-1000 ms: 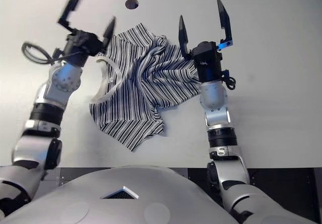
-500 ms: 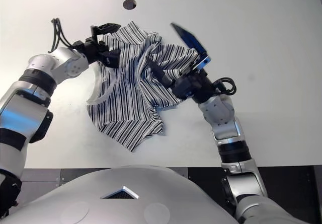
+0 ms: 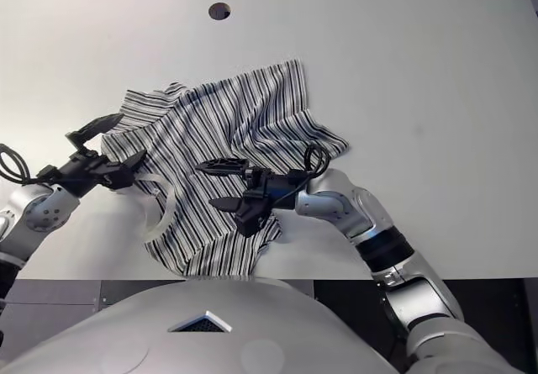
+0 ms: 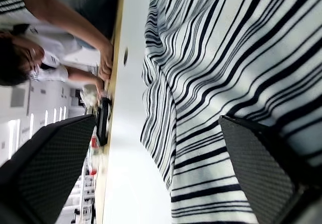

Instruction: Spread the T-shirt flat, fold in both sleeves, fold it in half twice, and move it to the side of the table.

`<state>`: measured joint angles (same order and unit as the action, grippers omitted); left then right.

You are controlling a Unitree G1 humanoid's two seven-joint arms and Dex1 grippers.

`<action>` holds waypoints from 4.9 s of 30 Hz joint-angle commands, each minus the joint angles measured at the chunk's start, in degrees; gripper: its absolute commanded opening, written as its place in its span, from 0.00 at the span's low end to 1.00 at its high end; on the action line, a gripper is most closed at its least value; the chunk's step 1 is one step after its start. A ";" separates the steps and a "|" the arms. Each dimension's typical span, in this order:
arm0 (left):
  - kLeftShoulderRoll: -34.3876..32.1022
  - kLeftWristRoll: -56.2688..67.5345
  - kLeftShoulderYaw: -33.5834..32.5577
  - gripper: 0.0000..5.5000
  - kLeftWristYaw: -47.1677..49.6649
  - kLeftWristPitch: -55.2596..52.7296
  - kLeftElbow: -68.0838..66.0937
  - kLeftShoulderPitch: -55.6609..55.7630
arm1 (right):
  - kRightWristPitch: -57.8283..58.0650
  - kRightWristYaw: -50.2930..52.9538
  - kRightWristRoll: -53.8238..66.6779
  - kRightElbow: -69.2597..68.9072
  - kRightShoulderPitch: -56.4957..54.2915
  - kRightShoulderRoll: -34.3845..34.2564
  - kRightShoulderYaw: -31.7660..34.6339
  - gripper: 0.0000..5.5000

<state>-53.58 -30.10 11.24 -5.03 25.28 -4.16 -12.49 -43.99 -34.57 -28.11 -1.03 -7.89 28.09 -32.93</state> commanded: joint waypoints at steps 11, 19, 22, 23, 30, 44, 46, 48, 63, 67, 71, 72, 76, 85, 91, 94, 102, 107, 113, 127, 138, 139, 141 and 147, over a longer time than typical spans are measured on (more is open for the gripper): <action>6.87 2.16 -0.76 0.83 -9.97 4.60 3.24 25.03 | 1.92 -10.32 -0.54 -6.80 6.55 20.04 0.88 0.76; 26.95 -13.64 17.11 0.83 -3.52 13.02 -35.86 57.19 | 7.56 -13.89 3.87 -16.20 11.08 31.00 9.86 0.76; 36.00 -17.73 22.43 0.83 1.89 13.23 -53.89 65.37 | 7.53 -13.23 7.18 -19.26 8.01 25.67 8.42 0.76; 38.44 -18.60 23.58 0.83 3.50 12.74 -58.29 67.36 | 7.35 -12.36 8.10 -19.58 6.68 23.17 7.92 0.76; 48.53 -22.23 28.65 0.83 7.62 2.87 -73.46 73.35 | 7.10 -9.44 15.37 -20.87 4.70 13.52 5.60 0.76; 43.08 -21.58 30.71 0.83 2.24 -5.98 -76.47 63.54 | 3.31 -6.15 18.29 -20.15 7.96 8.93 4.80 0.76; 39.76 -20.27 29.52 0.83 2.87 -7.13 -76.49 62.80 | 3.36 -5.08 17.29 -19.06 7.71 7.56 5.09 0.76; 36.04 -19.01 28.11 0.83 3.21 -8.64 -76.56 61.68 | 3.35 -3.88 16.29 -18.15 7.87 6.52 5.66 0.76; 28.25 -3.44 11.94 0.83 12.02 2.06 -72.13 59.22 | 6.01 4.29 14.04 -8.70 1.33 1.67 12.95 0.76; 35.57 -1.54 11.98 0.83 5.90 11.94 -70.31 63.86 | 5.64 1.71 15.54 -11.70 3.28 2.63 10.28 0.76; 44.62 -6.87 18.24 0.83 1.67 9.87 -72.21 65.89 | 5.76 0.78 15.98 -12.24 3.68 2.64 9.41 0.76; 47.14 -9.07 20.56 0.83 1.35 7.74 -73.00 66.05 | 5.77 0.44 16.19 -12.52 3.87 2.80 9.19 0.76; 52.08 -15.43 26.94 0.83 0.80 -1.14 -75.41 65.17 | 5.51 -1.17 16.77 -13.42 4.47 2.87 7.46 0.76; 46.64 -18.23 30.51 0.83 1.87 -10.76 -76.65 63.04 | 5.77 -1.14 17.16 -14.05 6.03 2.74 7.64 0.76; 37.69 -16.79 28.29 0.83 3.18 -15.90 -76.85 62.64 | 6.07 0.05 16.36 -13.83 6.68 2.24 8.59 0.76; 33.97 -15.18 25.75 0.83 3.85 -18.85 -76.89 61.71 | 6.13 0.40 16.58 -14.20 7.38 2.73 9.18 0.76; 34.69 -8.30 16.38 0.83 11.36 -15.79 -75.66 63.18 | 6.16 3.41 10.20 -10.54 6.37 2.14 11.20 0.76; 34.59 -4.95 12.03 0.83 18.87 -7.83 -73.94 66.73 | 5.06 6.16 -4.82 -4.99 5.44 5.16 10.14 0.76; 29.08 -3.49 8.96 0.83 25.53 -0.04 -71.72 67.21 | 3.97 9.00 -16.91 2.15 5.02 13.13 9.80 0.76; 9.82 6.56 -4.45 0.83 30.77 10.47 -57.87 42.06 | 5.49 3.86 -8.41 -11.67 18.68 21.14 8.59 0.76; -10.66 5.56 -8.15 0.83 13.33 24.16 -16.15 -6.25 | 10.09 5.78 15.29 -21.58 11.87 17.45 20.41 0.76; -12.32 6.01 -9.44 0.83 10.48 23.62 -11.01 -12.26 | 10.39 4.81 17.61 -19.81 9.54 16.04 19.01 0.76; -14.27 7.11 -15.27 0.83 4.98 21.03 -2.71 -24.14 | 10.27 3.12 18.33 -14.16 4.18 13.19 16.59 0.76; -9.44 2.76 -30.76 0.83 -6.78 13.02 9.99 -41.63 | 8.10 -0.32 18.44 -3.50 -5.16 8.60 13.72 0.76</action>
<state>-64.19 -25.58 -18.22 -8.60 40.04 3.04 -51.89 -35.17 -33.31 -9.84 -5.76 -11.33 37.41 -18.25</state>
